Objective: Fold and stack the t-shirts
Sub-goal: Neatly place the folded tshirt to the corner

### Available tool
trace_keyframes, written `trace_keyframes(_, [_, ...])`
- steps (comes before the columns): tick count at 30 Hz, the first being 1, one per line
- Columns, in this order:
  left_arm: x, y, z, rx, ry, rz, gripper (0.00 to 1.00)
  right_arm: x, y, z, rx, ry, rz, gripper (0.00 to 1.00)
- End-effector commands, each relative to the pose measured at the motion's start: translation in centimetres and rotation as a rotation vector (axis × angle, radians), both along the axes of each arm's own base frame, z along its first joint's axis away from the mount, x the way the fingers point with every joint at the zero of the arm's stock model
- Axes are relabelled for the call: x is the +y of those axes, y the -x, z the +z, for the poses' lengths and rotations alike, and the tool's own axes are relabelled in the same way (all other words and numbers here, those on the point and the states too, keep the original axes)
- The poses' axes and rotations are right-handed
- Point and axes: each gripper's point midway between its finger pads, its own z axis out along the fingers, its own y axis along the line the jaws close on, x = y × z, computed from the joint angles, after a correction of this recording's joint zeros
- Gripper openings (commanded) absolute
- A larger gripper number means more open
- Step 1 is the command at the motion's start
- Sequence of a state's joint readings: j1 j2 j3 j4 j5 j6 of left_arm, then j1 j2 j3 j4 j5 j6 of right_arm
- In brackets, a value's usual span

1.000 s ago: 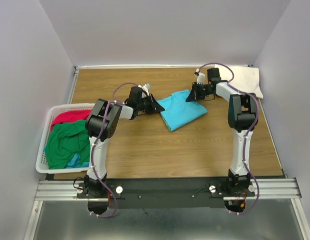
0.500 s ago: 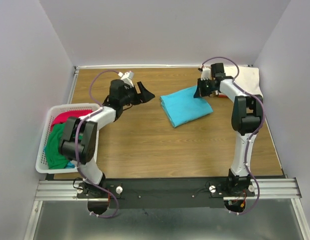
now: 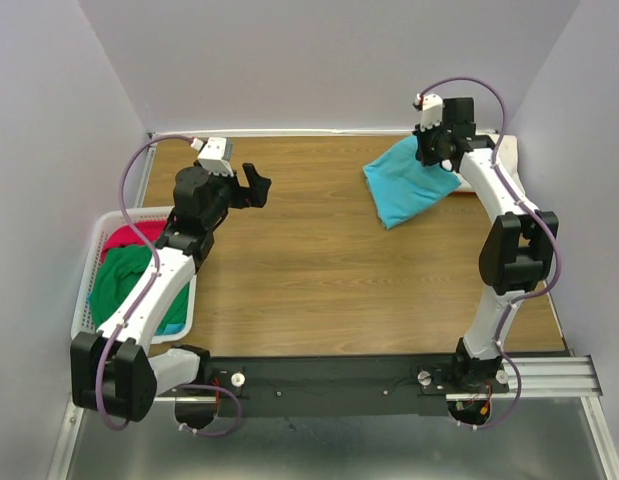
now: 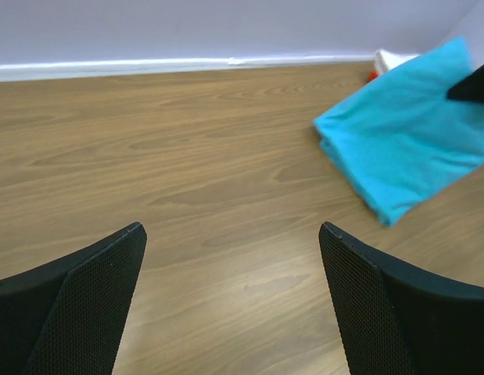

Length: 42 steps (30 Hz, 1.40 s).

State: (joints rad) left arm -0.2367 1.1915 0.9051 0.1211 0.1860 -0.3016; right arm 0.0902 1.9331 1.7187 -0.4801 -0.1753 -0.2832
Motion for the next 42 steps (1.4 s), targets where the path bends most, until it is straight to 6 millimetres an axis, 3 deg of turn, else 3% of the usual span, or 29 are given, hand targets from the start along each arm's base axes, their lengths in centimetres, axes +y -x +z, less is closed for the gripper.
trace_keyframes(1, [2.9, 1.7, -2.7, 0.042, -0.138, 0.066, 0.98, -2.8, -1.4, 4.7, -0.125, 0.130, -0.070, 0.00])
trace_keyframes(4, [3.4, 2.5, -3.9, 0.057, -0.174, 0.067, 0.98, -3.5, -2.2, 6.5, -0.172, 0.169, -0.085, 0.00])
trace_keyframes(14, [3.7, 2.5, -4.2, 0.066, -0.204, 0.072, 0.98, -4.6, -3.9, 12.2, -0.303, 0.212, -0.135, 0.00])
trace_keyframes(25, [3.6, 2.6, -4.4, 0.072, -0.203, 0.062, 0.98, -5.9, -4.6, 13.9, -0.343, 0.272, -0.176, 0.00])
trace_keyframes(32, [3.5, 2.6, -4.5, 0.076, -0.203, 0.059, 0.98, -7.8, -5.5, 12.8, -0.324, 0.284, -0.202, 0.00])
trace_keyframes(37, [3.5, 2.5, -4.7, 0.078, -0.205, 0.057, 0.98, -10.4, -6.9, 9.4, -0.264, 0.302, -0.237, 0.00])
trace_keyframes(39, [3.4, 2.5, -4.8, 0.083, -0.204, 0.054, 0.98, -13.3, -7.1, 8.7, -0.249, 0.315, -0.285, 0.00])
trace_keyframes(40, [3.4, 2.5, -4.9, 0.088, -0.205, 0.053, 0.98, -13.9, -7.5, 7.3, -0.225, 0.322, -0.293, 0.01])
trace_keyframes(42, [3.4, 2.5, -5.0, 0.089, -0.205, 0.052, 0.98, -15.6, -7.7, 6.4, -0.208, 0.335, -0.320, 0.00])
